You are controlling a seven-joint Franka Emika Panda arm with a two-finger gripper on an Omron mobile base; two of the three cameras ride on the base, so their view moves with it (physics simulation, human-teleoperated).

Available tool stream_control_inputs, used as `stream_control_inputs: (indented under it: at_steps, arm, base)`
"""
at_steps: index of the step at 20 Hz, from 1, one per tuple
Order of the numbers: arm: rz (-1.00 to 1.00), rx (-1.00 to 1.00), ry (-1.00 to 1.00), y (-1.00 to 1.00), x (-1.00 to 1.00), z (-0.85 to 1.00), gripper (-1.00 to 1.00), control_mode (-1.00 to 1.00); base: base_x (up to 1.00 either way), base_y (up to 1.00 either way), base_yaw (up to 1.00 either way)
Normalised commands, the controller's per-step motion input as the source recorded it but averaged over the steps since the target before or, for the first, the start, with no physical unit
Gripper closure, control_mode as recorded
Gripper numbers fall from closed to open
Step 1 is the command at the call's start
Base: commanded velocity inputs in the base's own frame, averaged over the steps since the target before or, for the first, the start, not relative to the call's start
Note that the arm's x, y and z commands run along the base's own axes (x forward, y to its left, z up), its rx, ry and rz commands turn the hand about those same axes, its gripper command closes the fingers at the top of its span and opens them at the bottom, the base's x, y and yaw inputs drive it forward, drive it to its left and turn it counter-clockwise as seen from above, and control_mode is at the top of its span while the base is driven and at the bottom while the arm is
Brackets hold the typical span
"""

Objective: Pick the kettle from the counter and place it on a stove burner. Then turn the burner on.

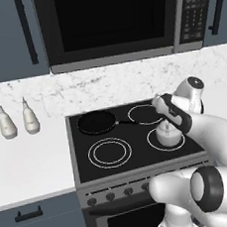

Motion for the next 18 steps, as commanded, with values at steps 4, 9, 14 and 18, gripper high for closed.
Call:
stream_control_inputs:
  at_steps: [4,9,14,18]
  arm:
    - [0.0,0.0,0.0,-0.09,0.32,0.0,1.0,-1.0]
    - [0.0,0.0,0.0,-0.07,0.06,-0.13,1.0,-1.0]
    - [0.0,0.0,0.0,-0.03,0.0,-0.37,1.0,-1.0]
    - [0.01,0.0,0.0,0.0,0.0,-0.44,1.0,-1.0]
  base:
    - [0.0,0.0,0.0]
    - [0.0,0.0,0.0]
    - [0.0,0.0,0.0]
    - [0.0,0.0,0.0]
